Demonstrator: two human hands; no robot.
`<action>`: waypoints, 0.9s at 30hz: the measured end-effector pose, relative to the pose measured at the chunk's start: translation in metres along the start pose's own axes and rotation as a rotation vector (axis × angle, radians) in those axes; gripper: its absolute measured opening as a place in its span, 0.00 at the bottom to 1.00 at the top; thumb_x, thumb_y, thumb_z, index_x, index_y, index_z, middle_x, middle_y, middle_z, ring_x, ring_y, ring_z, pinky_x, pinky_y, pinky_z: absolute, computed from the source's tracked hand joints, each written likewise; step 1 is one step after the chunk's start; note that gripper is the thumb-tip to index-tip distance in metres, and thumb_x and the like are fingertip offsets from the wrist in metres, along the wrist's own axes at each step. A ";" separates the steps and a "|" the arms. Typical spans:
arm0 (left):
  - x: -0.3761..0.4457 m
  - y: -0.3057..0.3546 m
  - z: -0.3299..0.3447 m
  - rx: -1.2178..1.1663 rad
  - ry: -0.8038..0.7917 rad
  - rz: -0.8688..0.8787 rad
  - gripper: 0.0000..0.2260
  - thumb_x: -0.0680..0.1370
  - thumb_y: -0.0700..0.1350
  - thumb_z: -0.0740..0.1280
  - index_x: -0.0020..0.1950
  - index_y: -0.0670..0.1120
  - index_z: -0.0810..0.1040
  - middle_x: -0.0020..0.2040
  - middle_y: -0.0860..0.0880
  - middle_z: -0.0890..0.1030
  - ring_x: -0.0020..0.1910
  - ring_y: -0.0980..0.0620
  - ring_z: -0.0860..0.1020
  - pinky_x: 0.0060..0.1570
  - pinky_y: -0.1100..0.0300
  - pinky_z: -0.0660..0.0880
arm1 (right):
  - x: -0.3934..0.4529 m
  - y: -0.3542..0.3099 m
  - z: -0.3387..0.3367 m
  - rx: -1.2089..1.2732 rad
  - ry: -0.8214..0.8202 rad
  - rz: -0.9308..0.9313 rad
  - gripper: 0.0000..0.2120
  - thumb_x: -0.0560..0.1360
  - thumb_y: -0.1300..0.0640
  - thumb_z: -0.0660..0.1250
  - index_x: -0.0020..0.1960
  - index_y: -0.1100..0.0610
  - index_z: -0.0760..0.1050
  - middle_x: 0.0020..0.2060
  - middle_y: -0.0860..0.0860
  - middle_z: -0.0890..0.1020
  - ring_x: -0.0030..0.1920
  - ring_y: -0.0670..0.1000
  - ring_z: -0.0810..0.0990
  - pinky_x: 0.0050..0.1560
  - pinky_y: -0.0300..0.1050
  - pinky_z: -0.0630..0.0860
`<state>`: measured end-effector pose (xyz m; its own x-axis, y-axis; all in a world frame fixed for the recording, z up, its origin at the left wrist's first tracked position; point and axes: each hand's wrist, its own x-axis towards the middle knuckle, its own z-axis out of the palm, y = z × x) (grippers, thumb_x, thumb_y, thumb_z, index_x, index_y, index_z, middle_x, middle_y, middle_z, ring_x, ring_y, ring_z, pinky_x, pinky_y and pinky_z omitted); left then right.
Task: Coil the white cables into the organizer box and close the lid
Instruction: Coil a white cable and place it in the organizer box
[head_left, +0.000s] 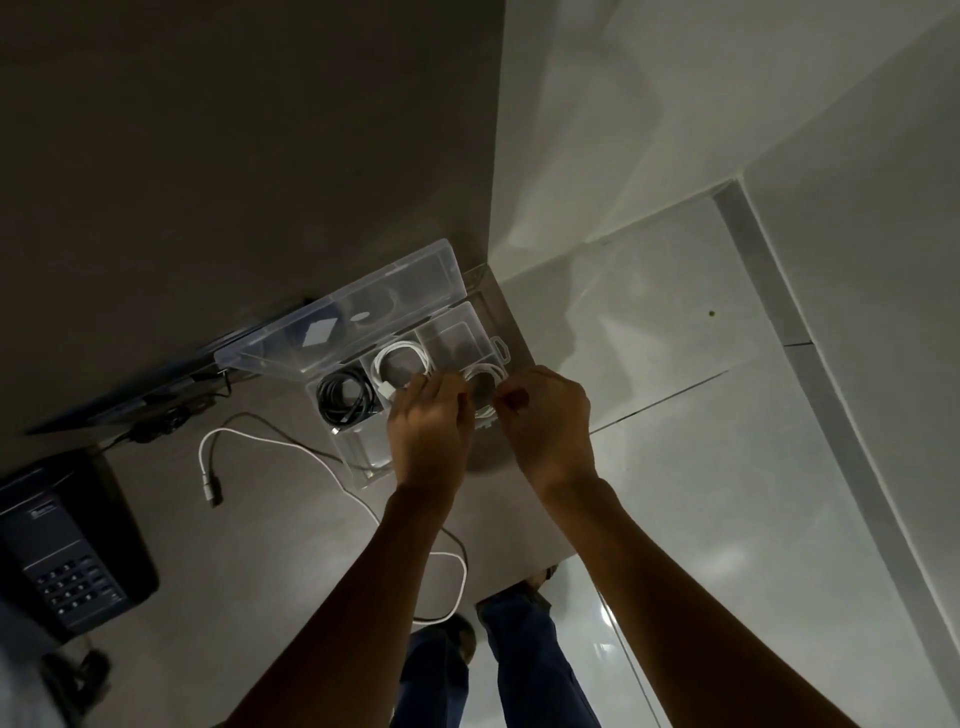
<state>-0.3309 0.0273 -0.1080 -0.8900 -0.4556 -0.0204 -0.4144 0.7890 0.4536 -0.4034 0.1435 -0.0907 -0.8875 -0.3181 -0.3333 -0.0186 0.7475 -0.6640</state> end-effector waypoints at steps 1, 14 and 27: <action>0.001 0.000 -0.002 -0.006 0.001 0.017 0.04 0.77 0.38 0.76 0.44 0.41 0.84 0.39 0.43 0.85 0.39 0.44 0.84 0.43 0.51 0.81 | 0.002 -0.001 0.001 -0.003 -0.003 0.010 0.07 0.80 0.56 0.74 0.45 0.57 0.86 0.41 0.52 0.89 0.38 0.44 0.80 0.47 0.34 0.78; 0.005 -0.008 -0.044 -0.203 -0.502 0.084 0.16 0.83 0.38 0.68 0.71 0.39 0.77 0.69 0.41 0.80 0.67 0.46 0.80 0.61 0.74 0.66 | 0.001 0.012 0.008 0.146 0.115 0.048 0.13 0.72 0.56 0.82 0.53 0.56 0.81 0.46 0.52 0.87 0.42 0.51 0.84 0.45 0.45 0.85; 0.029 -0.025 -0.046 -0.275 -0.621 -0.056 0.05 0.80 0.40 0.73 0.54 0.40 0.84 0.36 0.52 0.81 0.36 0.60 0.80 0.41 0.72 0.75 | -0.003 0.011 0.010 0.175 0.124 0.219 0.10 0.73 0.54 0.81 0.49 0.57 0.83 0.46 0.53 0.89 0.44 0.54 0.87 0.50 0.43 0.82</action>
<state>-0.3371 -0.0246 -0.0792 -0.8469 -0.1064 -0.5211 -0.4724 0.6006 0.6451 -0.3963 0.1473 -0.1037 -0.9111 -0.0787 -0.4045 0.2496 0.6755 -0.6938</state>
